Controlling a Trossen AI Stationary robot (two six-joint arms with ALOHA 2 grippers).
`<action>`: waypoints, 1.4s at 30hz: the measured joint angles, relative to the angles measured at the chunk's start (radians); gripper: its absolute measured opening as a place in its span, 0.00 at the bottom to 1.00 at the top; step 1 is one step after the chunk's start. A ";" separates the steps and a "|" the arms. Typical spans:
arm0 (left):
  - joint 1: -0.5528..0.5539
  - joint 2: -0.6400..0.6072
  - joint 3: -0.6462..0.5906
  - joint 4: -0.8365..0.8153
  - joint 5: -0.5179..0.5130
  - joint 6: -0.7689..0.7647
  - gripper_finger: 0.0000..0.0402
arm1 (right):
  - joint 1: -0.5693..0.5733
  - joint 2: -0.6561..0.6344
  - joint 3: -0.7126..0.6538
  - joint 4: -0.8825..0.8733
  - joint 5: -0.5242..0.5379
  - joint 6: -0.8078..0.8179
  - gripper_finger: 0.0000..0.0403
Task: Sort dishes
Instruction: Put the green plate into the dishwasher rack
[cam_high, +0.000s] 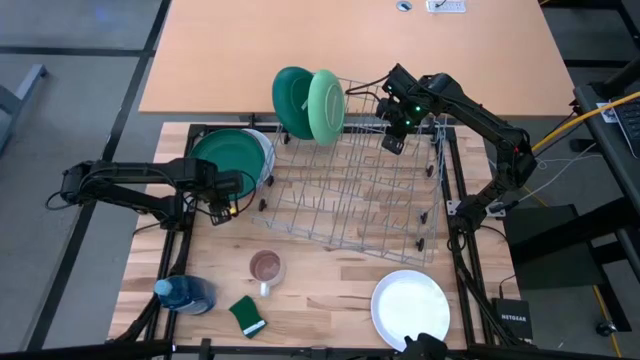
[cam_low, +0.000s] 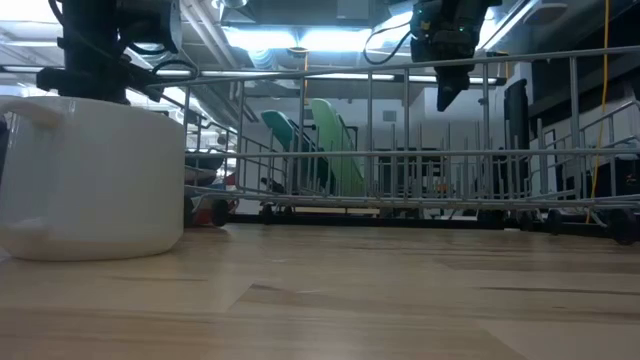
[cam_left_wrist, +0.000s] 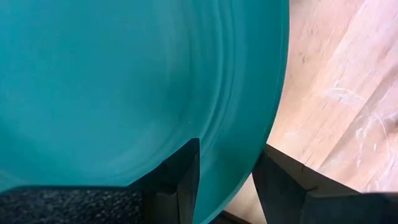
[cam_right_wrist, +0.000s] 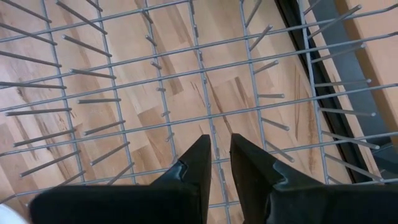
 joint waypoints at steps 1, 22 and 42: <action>0.000 0.000 0.000 0.005 0.000 -0.002 0.33 | 0.000 0.000 0.000 0.000 0.000 0.000 0.16; -0.001 -0.005 0.013 0.002 -0.007 -0.103 0.01 | 0.000 0.000 0.000 -0.001 0.000 0.000 0.16; 0.000 -0.271 0.319 0.012 -0.009 -0.322 0.00 | 0.000 0.000 0.000 -0.001 0.147 -0.053 0.16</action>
